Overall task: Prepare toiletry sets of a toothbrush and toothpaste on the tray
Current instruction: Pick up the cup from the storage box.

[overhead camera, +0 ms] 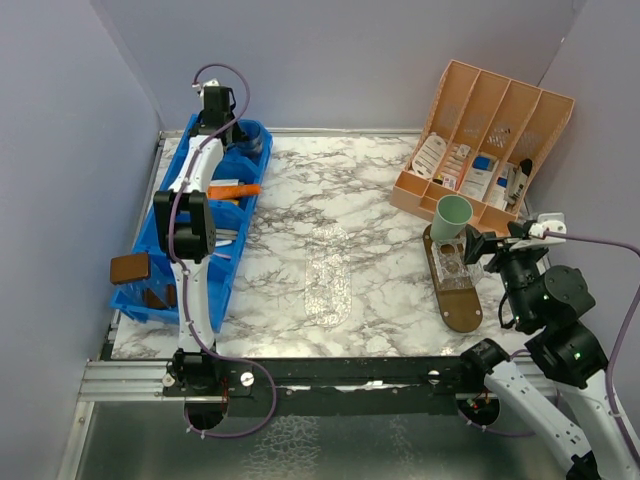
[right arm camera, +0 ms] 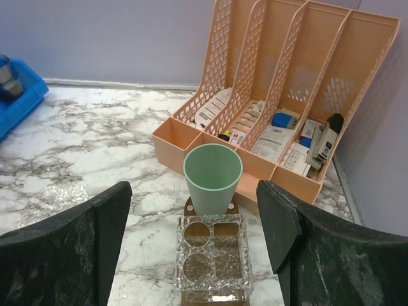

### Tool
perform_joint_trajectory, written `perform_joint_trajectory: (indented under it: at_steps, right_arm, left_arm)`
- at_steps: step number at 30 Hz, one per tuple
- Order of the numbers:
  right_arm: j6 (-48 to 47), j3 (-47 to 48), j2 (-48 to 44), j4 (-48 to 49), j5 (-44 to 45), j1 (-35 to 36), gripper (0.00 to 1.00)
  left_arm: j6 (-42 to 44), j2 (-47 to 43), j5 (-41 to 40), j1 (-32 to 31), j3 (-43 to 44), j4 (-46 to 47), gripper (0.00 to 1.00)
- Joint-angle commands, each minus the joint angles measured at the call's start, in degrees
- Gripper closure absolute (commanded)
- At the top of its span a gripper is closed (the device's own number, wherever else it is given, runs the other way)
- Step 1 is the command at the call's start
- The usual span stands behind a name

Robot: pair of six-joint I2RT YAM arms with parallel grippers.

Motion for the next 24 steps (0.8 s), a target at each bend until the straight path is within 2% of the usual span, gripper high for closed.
perform_joint_trajectory:
  at_steps: [1, 7, 14, 16, 20, 24]
  right_arm:
    - [1.1, 1.9, -0.8, -0.2, 1.0, 0.3, 0.2]
    - [2.1, 2.5, -1.2, -0.4, 0.0, 0.4, 0.2]
    - [3.1, 3.1, -1.5, -0.9, -1.2, 0.3, 0.2]
    - [3.3, 3.2, -1.5, -0.9, -1.6, 0.3, 0.2]
    - [3.4, 3.6, -1.3, -0.4, -2.4, 0.3, 0.19]
    - [2.2, 4.2, -1.2, -0.9, -3.8, 0.3, 0.16]
  left_arm:
    - [0.0, -6.2, 1.6, 1.1, 5.2, 1.9, 1.0]
    - [4.6, -13.6, -1.7, 1.5, 4.5, 1.9, 1.0]
    - [4.9, -26.3, 3.5, 1.5, -4.1, 1.9, 1.0]
    - [4.1, -31.3, 6.5, 1.5, -8.5, 1.9, 1.0]
    - [0.5, -44.4, 14.5, 1.1, -25.4, 4.8, 1.0]
    - [0.6, -57.1, 16.7, -2.1, -41.4, 7.3, 1.0]
